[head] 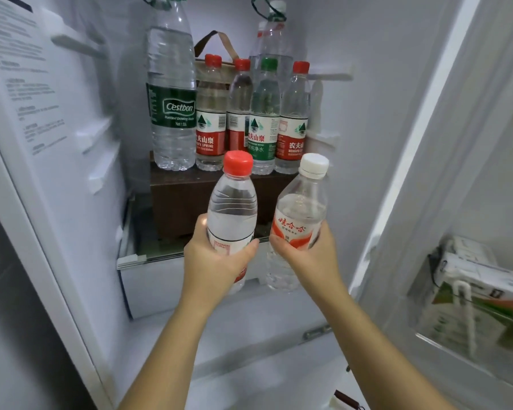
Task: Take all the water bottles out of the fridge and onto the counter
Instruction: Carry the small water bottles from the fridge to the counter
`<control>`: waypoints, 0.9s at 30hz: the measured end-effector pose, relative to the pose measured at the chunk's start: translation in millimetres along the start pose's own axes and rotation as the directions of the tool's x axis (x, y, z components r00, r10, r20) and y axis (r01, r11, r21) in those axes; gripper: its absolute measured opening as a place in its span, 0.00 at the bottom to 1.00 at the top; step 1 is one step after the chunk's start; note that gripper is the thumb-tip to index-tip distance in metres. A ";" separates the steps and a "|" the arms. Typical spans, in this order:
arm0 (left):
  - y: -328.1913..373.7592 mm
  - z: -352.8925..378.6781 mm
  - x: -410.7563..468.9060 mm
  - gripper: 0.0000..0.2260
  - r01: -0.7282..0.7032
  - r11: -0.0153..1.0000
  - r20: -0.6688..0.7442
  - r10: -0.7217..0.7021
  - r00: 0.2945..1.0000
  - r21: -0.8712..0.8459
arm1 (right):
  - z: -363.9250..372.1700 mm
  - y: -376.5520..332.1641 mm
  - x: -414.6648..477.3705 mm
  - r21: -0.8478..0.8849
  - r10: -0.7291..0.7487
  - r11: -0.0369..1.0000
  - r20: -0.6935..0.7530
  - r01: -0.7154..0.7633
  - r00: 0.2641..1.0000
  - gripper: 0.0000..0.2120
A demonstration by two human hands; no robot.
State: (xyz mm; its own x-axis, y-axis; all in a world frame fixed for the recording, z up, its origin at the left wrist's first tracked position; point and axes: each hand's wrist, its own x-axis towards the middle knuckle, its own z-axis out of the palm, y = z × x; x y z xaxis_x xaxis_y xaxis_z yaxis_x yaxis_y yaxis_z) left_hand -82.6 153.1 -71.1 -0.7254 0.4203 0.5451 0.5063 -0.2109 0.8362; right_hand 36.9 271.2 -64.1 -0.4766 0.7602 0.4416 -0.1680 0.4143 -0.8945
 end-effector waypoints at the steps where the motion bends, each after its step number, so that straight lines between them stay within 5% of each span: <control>1: 3.8 2.8 -9.0 0.25 -0.005 1.000 0.000 0.005 1.000 0.009 | -8.2 -3.0 -9.3 -0.006 0.005 1.000 -0.004 -0.005 1.000 0.27; 17: 85.4 48.0 -177.1 0.23 0.126 0.988 0.131 -0.114 0.985 -0.089 | -157.9 -59.0 -166.2 -0.049 0.015 0.999 -0.084 -0.019 0.996 0.29; 27: 157.8 106.5 -311.6 0.19 0.167 0.969 0.415 -0.078 0.906 -0.183 | -295.6 -84.1 -318.6 -0.147 0.078 0.979 -0.373 -0.141 0.924 0.25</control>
State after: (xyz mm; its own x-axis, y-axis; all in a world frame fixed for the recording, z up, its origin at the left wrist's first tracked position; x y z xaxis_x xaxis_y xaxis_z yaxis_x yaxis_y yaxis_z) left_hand 272.9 82.8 -115.3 -0.5033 0.7638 0.4041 0.2842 -0.2952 0.9122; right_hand 457.9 142.2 -108.9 -0.1314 0.9217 0.3649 0.0293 0.3716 -0.9279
